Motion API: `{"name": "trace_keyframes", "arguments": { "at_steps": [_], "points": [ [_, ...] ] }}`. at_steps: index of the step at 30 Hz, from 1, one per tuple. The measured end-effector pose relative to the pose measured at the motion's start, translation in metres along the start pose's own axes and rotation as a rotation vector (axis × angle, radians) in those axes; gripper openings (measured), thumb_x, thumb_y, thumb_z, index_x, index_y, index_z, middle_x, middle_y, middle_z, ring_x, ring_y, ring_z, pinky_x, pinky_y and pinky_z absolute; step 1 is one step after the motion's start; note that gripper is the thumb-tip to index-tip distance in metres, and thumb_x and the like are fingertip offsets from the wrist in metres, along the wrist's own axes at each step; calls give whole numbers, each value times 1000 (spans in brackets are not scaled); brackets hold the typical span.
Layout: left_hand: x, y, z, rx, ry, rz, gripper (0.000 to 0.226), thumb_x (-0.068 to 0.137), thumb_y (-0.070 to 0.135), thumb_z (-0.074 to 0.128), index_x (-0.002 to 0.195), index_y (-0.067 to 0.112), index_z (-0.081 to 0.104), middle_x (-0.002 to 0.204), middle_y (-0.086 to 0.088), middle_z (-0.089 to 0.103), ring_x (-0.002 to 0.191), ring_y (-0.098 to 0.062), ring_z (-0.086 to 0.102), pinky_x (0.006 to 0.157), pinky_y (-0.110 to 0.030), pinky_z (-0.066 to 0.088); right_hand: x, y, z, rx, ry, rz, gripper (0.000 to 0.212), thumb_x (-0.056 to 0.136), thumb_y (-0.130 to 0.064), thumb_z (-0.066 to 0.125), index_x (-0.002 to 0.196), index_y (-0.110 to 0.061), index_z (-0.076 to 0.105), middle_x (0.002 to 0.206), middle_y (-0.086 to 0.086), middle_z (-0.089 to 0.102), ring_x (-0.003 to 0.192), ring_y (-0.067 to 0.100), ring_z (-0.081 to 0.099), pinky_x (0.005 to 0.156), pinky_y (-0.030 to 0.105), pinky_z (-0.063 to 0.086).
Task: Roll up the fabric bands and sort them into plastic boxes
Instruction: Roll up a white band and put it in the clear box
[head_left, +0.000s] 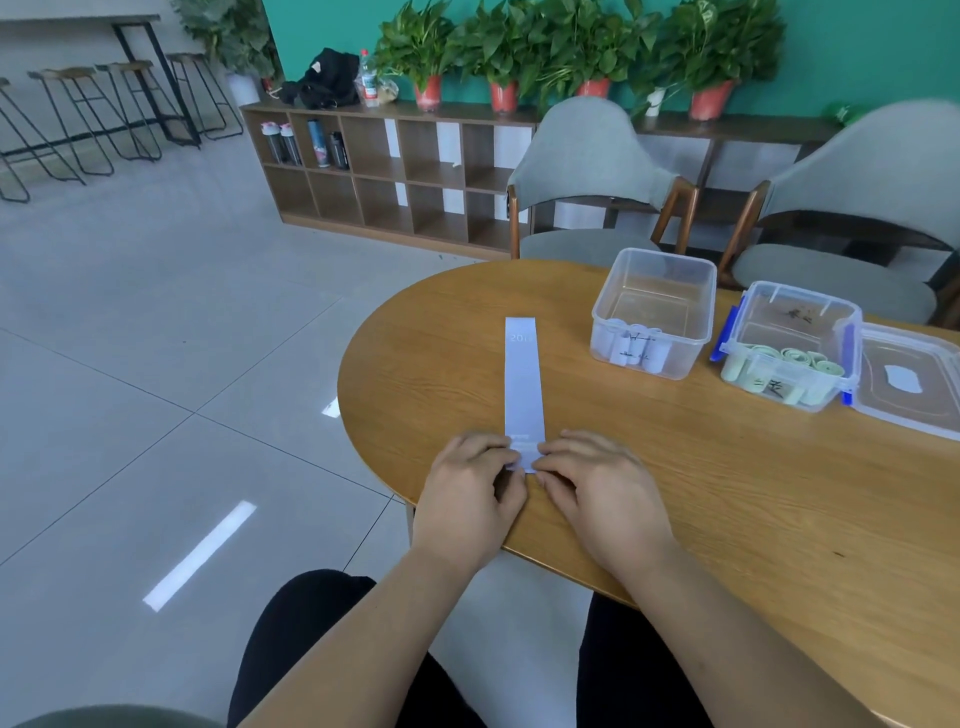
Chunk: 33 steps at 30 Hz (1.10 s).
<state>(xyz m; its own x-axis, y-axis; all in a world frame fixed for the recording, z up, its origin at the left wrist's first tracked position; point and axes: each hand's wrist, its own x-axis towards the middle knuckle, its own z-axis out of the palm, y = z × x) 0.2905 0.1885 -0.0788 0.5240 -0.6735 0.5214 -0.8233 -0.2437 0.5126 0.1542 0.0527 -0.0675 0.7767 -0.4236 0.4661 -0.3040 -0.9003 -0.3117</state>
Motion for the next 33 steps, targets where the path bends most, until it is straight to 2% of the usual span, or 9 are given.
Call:
{"name": "trace_keyframes", "arguments": {
  "at_steps": [8, 13, 17, 26, 33],
  "points": [
    [-1, 0, -1, -59, 7, -15, 16, 86, 27, 71, 102, 23, 75, 113, 14, 70, 109, -9, 61, 91, -34, 54, 1, -2, -3, -17, 5, -8, 4, 94, -27, 73, 96, -29, 75, 105, -20, 70, 108, 12, 63, 87, 39, 54],
    [-2, 3, -3, -60, 33, -8, 13, 85, 22, 76, 97, 24, 76, 100, 13, 67, 97, -12, 59, 83, -34, 53, -4, -3, -6, -38, 28, -12, 4, 98, -28, 68, 97, -28, 72, 102, -18, 67, 103, 13, 60, 83, 37, 53],
    [-1, 3, -4, -58, 34, 4, 11, 84, 21, 76, 95, 24, 75, 92, 13, 67, 92, -14, 59, 79, -37, 54, -6, -4, -9, -9, 35, -13, 6, 92, -30, 72, 97, -27, 73, 102, -18, 67, 102, 12, 59, 82, 35, 53],
    [-1, 3, -6, -71, 11, 22, 7, 83, 26, 74, 90, 23, 74, 90, 14, 66, 92, -13, 59, 78, -36, 53, -6, -2, -8, 30, 26, 6, 5, 89, -28, 71, 92, -28, 74, 97, -18, 68, 97, 10, 59, 80, 33, 53],
    [-1, 5, -11, -97, -8, 64, 12, 82, 21, 79, 92, 23, 74, 95, 15, 67, 96, -13, 59, 80, -33, 53, -8, -4, -11, 18, 15, 17, 5, 86, -31, 68, 87, -28, 71, 91, -16, 62, 94, 12, 56, 74, 32, 51]
  ]
}}
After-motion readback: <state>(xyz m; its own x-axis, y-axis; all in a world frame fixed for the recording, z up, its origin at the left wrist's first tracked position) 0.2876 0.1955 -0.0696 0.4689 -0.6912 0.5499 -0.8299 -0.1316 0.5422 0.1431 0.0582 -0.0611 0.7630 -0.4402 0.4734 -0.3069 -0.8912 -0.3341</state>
